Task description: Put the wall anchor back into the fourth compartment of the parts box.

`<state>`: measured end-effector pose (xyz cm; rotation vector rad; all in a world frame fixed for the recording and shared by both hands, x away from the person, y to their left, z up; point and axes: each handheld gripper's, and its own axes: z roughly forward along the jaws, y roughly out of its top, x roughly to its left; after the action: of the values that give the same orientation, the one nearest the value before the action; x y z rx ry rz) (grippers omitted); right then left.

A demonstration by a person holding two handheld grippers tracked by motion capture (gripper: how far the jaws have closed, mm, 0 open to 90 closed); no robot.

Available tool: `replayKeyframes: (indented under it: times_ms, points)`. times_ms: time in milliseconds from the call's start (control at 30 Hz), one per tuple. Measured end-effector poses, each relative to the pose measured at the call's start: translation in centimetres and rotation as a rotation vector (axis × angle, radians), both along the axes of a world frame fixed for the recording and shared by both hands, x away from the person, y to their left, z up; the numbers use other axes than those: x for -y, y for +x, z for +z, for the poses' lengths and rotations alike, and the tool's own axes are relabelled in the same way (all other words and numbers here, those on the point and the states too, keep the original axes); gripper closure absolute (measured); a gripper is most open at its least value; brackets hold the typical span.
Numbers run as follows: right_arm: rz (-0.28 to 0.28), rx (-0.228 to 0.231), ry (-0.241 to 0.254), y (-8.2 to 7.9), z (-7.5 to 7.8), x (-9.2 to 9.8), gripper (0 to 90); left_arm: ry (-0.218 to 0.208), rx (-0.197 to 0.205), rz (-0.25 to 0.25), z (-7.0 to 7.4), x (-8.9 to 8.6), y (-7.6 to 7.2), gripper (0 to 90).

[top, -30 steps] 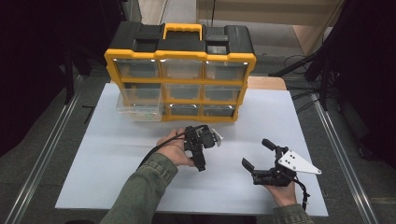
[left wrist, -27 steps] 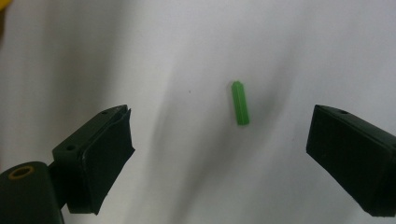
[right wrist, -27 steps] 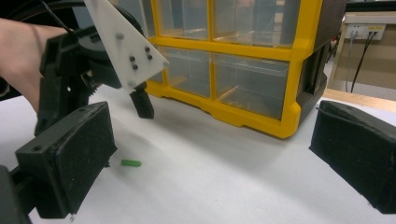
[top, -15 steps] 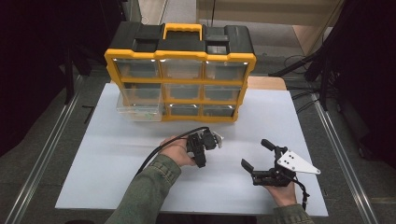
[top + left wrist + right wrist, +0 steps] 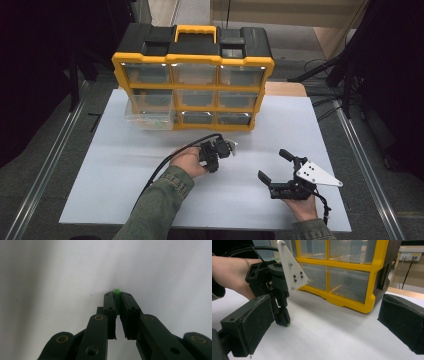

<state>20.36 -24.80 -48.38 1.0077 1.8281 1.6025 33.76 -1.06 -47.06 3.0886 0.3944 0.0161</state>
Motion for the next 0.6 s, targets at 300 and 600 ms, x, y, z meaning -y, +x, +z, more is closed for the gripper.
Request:
replayKeyframes:
  times_ms: [300, 600]
  points:
    - [-0.001, 0.002, 0.002, 0.0, 0.0, 0.0, 0.1, 0.016, 0.016, -0.03, 0.5, 0.0, -0.5, 84.2]
    - [-0.001, -0.002, 0.001, 0.0, 0.0, 0.0, 0.2, -0.003, 0.01, -0.022, 2.6, -1.0, -0.7, 84.2]
